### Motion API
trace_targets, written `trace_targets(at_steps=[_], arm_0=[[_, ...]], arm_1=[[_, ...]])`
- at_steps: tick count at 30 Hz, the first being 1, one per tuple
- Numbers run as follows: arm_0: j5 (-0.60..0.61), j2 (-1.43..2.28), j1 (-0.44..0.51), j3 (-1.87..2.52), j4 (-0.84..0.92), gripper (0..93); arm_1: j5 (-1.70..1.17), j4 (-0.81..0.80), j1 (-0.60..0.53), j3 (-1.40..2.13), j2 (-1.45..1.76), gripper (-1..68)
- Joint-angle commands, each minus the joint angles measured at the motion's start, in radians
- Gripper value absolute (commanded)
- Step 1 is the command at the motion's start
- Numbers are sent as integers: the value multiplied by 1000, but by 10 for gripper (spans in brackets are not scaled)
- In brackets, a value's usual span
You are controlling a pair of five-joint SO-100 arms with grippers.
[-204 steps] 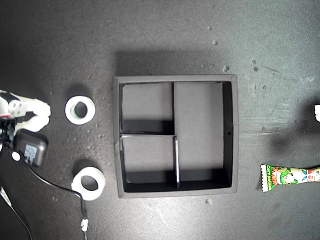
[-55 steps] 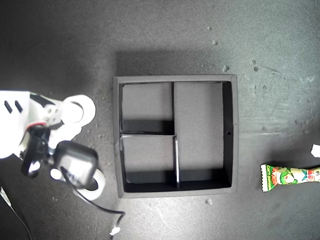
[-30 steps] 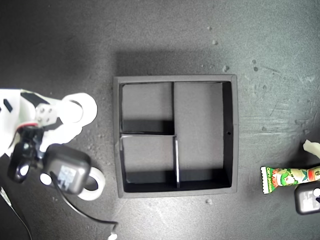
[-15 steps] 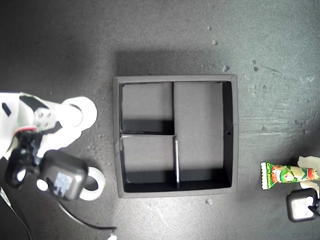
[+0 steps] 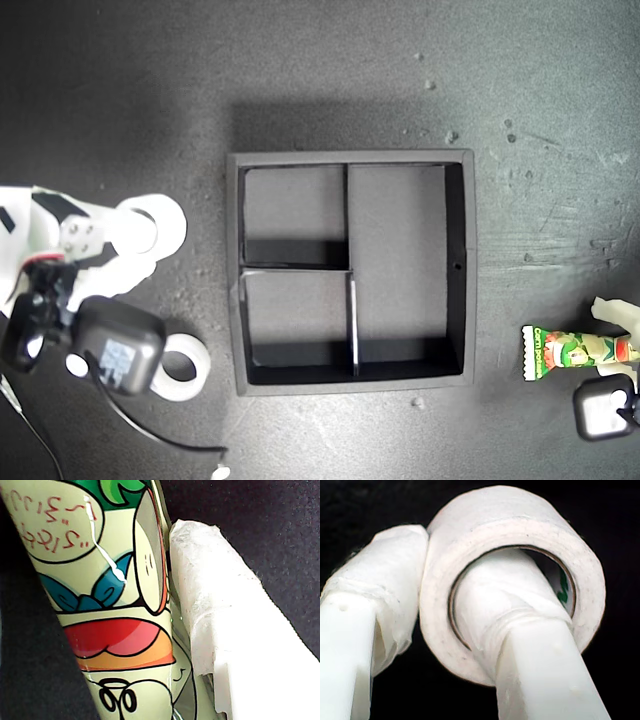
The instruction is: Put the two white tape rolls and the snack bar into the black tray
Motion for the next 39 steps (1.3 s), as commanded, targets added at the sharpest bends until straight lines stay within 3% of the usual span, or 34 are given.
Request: trace_targets(at_steps=[1, 3, 5, 12, 16, 22, 28, 32, 39], arm_0=[[-14, 51, 17, 15, -35, 1], [-14, 63, 17, 35, -51, 1], [-11, 64, 17, 44, -64, 1], [17, 8, 12, -9, -67, 1], [26, -20, 12, -43, -64, 1], [23, -67, 29, -118, -55, 1], [35, -184, 78, -298, -26, 2], [52, -325, 97, -453, 9, 3], [52, -483, 130, -611, 44, 4]], arm_1=[[20, -60, -2, 37, -3, 68], [5, -64, 8, 43, -3, 10], [-55, -44, 28, 20, -2, -1], [-443, 420, 143, -325, 3, -2], [-761, 535, 227, -489, -2, -2], [-1278, 568, 324, -624, -3, -2], [-1727, 486, 387, -690, -29, -1], [-1827, 503, 442, -827, -146, -1], [-1884, 581, 443, -1197, -482, -1]])
